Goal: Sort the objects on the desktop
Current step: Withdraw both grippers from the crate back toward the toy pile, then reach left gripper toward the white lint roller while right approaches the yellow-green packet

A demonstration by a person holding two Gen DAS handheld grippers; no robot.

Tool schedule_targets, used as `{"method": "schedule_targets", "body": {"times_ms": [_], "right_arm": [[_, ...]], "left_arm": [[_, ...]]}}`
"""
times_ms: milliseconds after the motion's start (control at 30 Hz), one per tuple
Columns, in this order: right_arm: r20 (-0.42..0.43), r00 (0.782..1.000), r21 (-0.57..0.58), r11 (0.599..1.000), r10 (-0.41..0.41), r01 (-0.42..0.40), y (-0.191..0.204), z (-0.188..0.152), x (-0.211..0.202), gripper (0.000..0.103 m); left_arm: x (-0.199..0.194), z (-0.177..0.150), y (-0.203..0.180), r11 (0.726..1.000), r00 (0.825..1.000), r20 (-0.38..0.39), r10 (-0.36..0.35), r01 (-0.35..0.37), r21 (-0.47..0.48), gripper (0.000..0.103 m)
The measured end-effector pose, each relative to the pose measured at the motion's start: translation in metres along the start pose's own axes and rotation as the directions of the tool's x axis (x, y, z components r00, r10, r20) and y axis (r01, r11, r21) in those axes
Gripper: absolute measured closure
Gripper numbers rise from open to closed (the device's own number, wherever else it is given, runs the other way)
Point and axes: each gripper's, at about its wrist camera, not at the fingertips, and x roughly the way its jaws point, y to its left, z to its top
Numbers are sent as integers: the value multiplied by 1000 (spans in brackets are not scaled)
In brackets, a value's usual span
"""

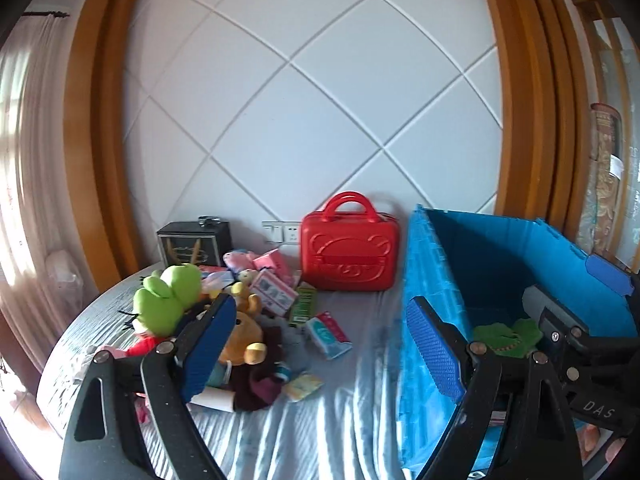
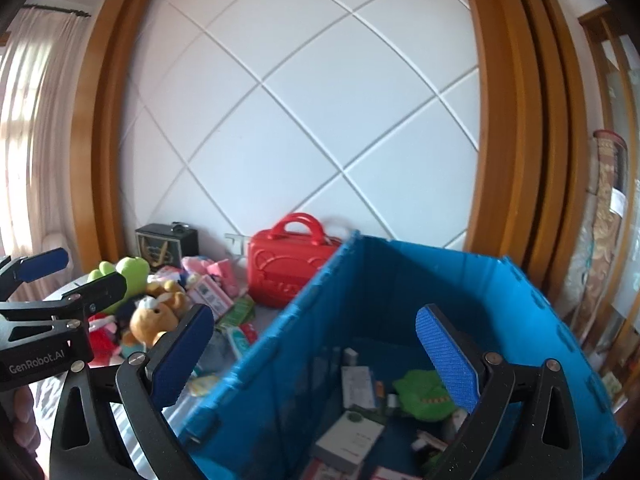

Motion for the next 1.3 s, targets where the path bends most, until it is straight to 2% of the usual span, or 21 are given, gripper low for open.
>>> {"method": "schedule_targets", "body": {"times_ms": [267, 500, 700, 800, 933, 1033, 1200, 1300], "right_arm": [[7, 1000, -5, 1000, 7, -7, 82, 10, 20, 0], [-38, 999, 18, 1000, -9, 9, 157, 10, 54, 0], [-117, 993, 23, 999, -28, 31, 202, -5, 86, 0], [-189, 982, 31, 1000, 3, 3, 213, -22, 106, 0], [-301, 954, 33, 999, 7, 4, 213, -54, 136, 0], [-398, 917, 46, 999, 28, -10, 209, -82, 166, 0], [-539, 841, 79, 997, 41, 2, 196, -132, 210, 0], [-587, 808, 65, 998, 46, -9, 190, -153, 227, 0]], "left_arm": [[11, -4, 85, 999, 999, 13, 30, -30, -19, 15], [37, -8, 161, 1000, 1000, -13, 1, -1, 4, 15], [76, -23, 213, 1000, 995, -94, -19, 18, -10, 15], [99, -41, 235, 999, 986, -165, -26, 20, -39, 15], [131, -75, 261, 998, 965, -262, -1, -16, -63, 15], [149, -102, 275, 996, 945, -327, 31, -56, -67, 15], [176, -150, 287, 991, 891, -450, 66, -111, -76, 15], [197, -173, 278, 987, 860, -509, 35, -109, -116, 15]]}}
